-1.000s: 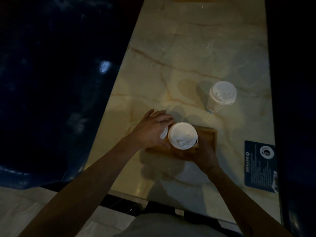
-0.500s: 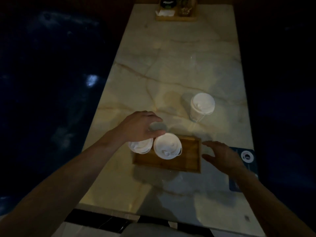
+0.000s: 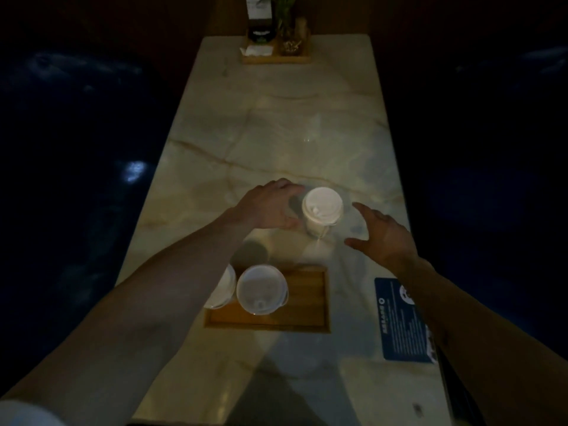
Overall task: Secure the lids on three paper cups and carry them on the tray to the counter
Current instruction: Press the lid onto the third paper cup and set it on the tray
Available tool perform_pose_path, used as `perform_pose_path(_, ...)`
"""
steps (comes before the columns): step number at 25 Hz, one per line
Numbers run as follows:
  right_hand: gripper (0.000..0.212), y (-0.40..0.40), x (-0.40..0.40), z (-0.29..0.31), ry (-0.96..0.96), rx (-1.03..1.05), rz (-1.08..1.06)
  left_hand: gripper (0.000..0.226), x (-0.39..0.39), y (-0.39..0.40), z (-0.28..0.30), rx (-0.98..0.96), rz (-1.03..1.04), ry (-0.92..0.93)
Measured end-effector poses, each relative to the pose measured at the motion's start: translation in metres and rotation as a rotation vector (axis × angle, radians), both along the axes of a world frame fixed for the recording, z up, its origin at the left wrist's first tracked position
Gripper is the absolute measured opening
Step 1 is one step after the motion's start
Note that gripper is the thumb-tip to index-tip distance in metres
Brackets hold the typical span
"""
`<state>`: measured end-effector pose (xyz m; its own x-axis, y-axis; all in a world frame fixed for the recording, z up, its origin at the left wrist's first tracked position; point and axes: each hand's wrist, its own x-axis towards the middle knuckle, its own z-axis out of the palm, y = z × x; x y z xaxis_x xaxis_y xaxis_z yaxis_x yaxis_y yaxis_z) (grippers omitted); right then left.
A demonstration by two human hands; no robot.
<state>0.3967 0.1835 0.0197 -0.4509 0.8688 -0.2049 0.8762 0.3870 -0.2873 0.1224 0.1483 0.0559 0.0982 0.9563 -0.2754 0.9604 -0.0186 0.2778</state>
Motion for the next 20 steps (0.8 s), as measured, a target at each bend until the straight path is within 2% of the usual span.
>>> perform_pose_path(6,0.098,0.019,-0.02,-0.013,0.024,0.036,0.088,0.097,0.011,0.014,-0.018,0.019,-0.016,-0.138)
perform_pose_path(10,0.113,0.021,-0.03,-0.027,0.13,-0.077,-0.076,0.125,0.013,0.01,-0.038,-0.028,0.077,-0.282)
perform_pose_path(12,0.118,0.021,-0.031,-0.037,0.132,-0.156,-0.133,0.131,0.014,0.008,-0.049,-0.052,0.157,-0.357)
perform_pose_path(15,0.113,0.023,-0.036,-0.048,0.232,-0.261,-0.145,0.126,0.015,0.008,-0.063,-0.045,0.246,-0.461)
perform_pose_path(20,0.091,0.023,-0.05,-0.057,0.405,-0.318,-0.212,0.1,0.021,0.011,-0.079,-0.02,0.308,-0.561)
